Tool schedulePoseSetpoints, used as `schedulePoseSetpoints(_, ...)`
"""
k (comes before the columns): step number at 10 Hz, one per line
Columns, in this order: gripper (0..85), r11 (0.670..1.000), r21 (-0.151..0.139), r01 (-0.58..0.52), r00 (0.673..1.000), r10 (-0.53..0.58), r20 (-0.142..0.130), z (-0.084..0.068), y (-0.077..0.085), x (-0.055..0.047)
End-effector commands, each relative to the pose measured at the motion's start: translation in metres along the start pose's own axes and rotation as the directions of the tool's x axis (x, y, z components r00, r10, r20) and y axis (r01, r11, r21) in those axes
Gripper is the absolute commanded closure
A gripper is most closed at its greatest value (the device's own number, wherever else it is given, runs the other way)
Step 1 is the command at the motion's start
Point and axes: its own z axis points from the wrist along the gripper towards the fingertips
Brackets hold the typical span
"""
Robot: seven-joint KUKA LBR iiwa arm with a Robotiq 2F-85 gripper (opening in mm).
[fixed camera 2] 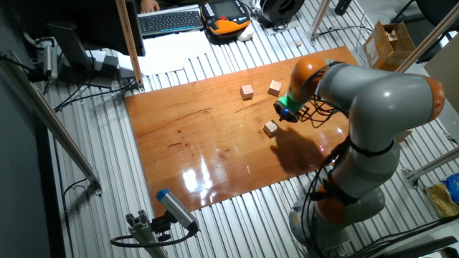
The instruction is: Stack the blocks in a vertical line of five
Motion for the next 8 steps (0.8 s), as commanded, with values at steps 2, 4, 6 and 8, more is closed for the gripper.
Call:
schedulePoseSetpoints(2,51.0,0.977,0.078,-0.199,0.98,0.196,0.045,0.002,0.003,0.0)
schedulePoseSetpoints(4,34.0,0.962,0.108,-0.251,0.967,0.245,0.064,0.004,0.006,0.001)
schedulePoseSetpoints(6,17.0,0.947,0.125,-0.295,0.955,0.288,0.07,0.005,0.009,0.003)
schedulePoseSetpoints(8,0.0,0.939,0.139,-0.316,0.948,0.307,0.078,0.006,0.012,0.005)
